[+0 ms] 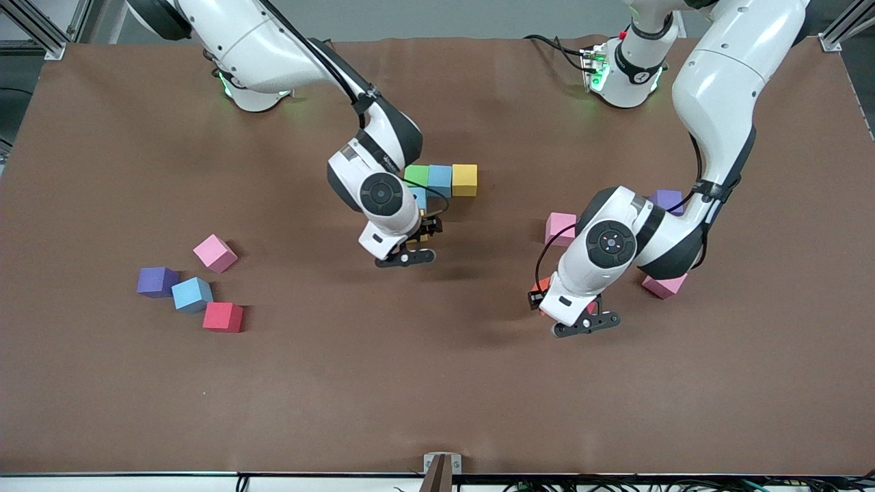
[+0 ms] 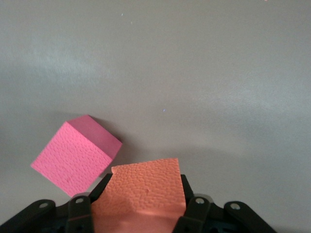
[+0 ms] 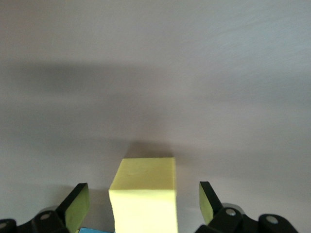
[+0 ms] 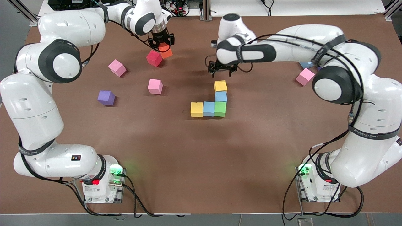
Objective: Arrange 11 blocks into digit 3
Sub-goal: 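Lower orange beside yellow with the left gripper while the right gripper reaches red, then grasp the red block with the right gripper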
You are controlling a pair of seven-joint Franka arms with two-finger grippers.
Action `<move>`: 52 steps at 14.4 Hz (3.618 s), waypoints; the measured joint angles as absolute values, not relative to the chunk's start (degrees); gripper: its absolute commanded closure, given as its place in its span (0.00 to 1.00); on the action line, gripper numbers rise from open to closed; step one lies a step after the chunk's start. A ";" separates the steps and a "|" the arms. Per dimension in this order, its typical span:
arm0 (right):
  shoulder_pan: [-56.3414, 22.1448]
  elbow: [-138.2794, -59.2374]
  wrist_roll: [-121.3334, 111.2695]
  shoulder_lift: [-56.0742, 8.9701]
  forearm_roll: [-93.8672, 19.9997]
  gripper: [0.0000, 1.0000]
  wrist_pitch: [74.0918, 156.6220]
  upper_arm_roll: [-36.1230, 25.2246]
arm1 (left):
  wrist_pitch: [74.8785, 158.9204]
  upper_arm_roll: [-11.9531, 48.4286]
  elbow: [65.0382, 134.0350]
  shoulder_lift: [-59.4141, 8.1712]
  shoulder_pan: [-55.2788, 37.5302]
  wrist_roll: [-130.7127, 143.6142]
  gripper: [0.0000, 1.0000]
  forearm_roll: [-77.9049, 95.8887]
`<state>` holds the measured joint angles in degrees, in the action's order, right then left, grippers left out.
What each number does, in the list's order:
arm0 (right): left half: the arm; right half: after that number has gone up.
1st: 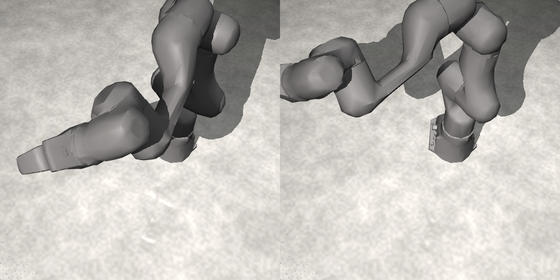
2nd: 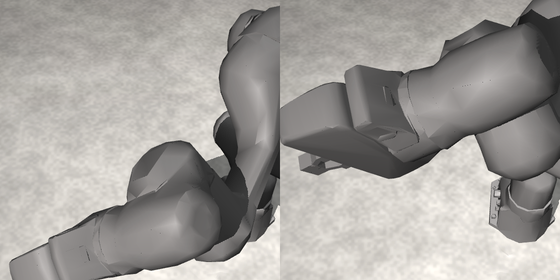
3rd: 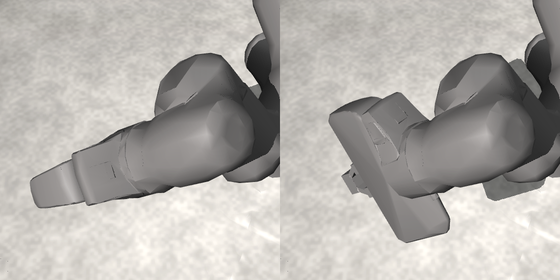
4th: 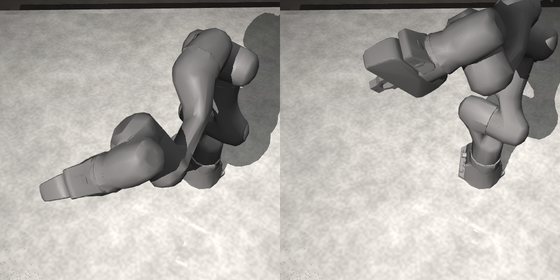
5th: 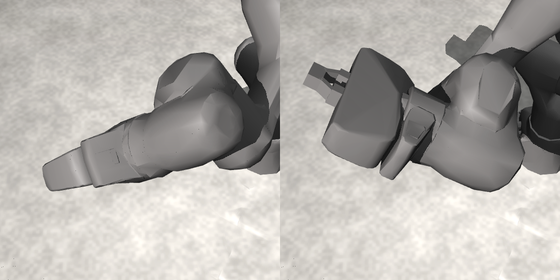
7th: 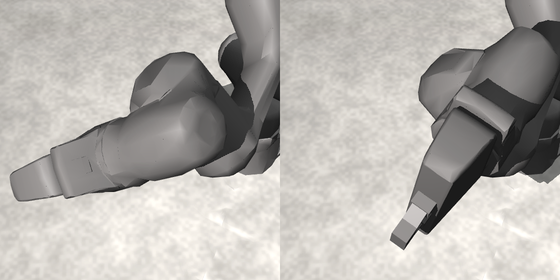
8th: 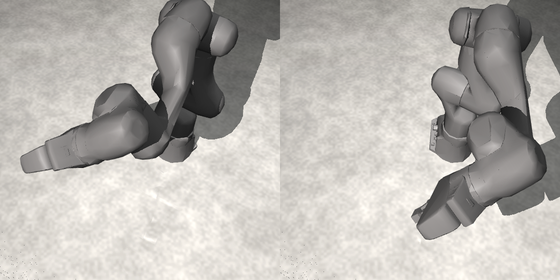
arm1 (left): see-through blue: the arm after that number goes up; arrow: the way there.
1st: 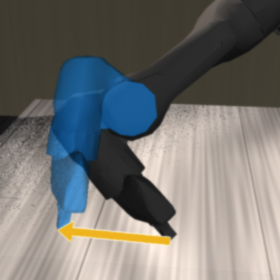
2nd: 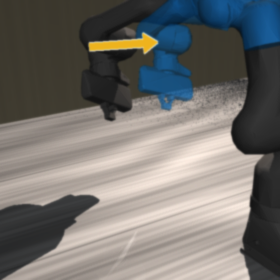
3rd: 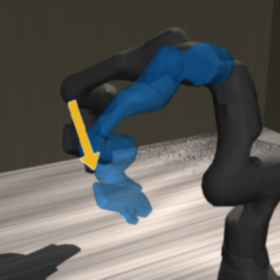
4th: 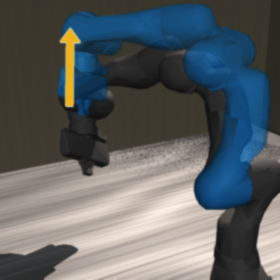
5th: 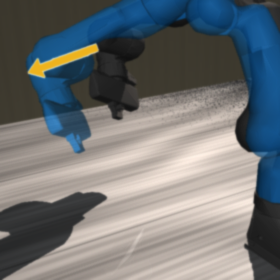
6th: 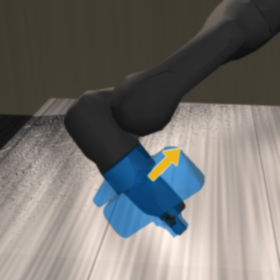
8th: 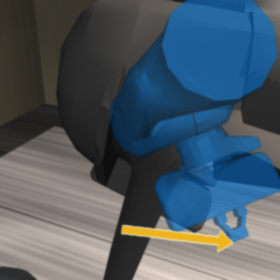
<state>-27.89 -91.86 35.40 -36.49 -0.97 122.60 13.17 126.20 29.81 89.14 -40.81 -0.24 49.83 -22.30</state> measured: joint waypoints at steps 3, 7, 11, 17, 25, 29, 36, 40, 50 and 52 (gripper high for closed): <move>-24.15 -91.54 35.94 -33.22 -1.00 0.00 119.96 11.80 | 126.47 29.94 89.83 -40.91 -1.60 59.93 0.78 -21.98; -15.98 -90.34 36.03 -30.12 -1.04 0.00 116.07 9.59 | 133.14 30.07 94.29 -40.94 -5.01 77.87 0.80 -21.98; -6.75 -89.60 36.00 -29.74 -1.04 0.00 115.08 8.38 | 137.99 30.16 98.61 -40.96 -8.38 94.50 0.79 -21.98; 0.14 -89.07 35.87 -28.32 -0.99 0.00 114.00 6.19 | 138.95 30.23 99.88 -40.96 -12.97 121.27 0.80 -21.98; 2.15 -89.13 35.30 -23.88 -0.97 0.00 104.14 4.47 | 139.28 30.23 101.37 -40.97 -18.43 140.73 0.79 -21.98; 3.28 -89.64 34.71 -23.90 -0.97 0.00 103.60 4.46 | 139.28 30.21 102.55 -41.11 -19.71 141.49 0.79 -22.32; 3.29 -89.61 28.98 -23.90 -0.35 0.00 107.79 4.52 | 142.75 30.24 102.79 -43.45 -20.18 141.68 0.79 -24.99; 3.59 -90.29 12.12 -24.80 -0.24 0.00 110.60 4.37 | 142.75 30.25 102.80 -43.46 -20.25 141.68 0.79 -25.31; 3.60 -94.08 7.72 -32.29 -0.21 0.00 124.07 4.46 | 143.90 30.24 102.78 -43.65 -20.78 141.68 0.78 -25.65; 3.60 -94.23 7.65 -32.52 -0.21 0.00 125.44 4.47 | 144.04 30.23 102.76 -43.66 -20.90 141.68 0.78 -25.65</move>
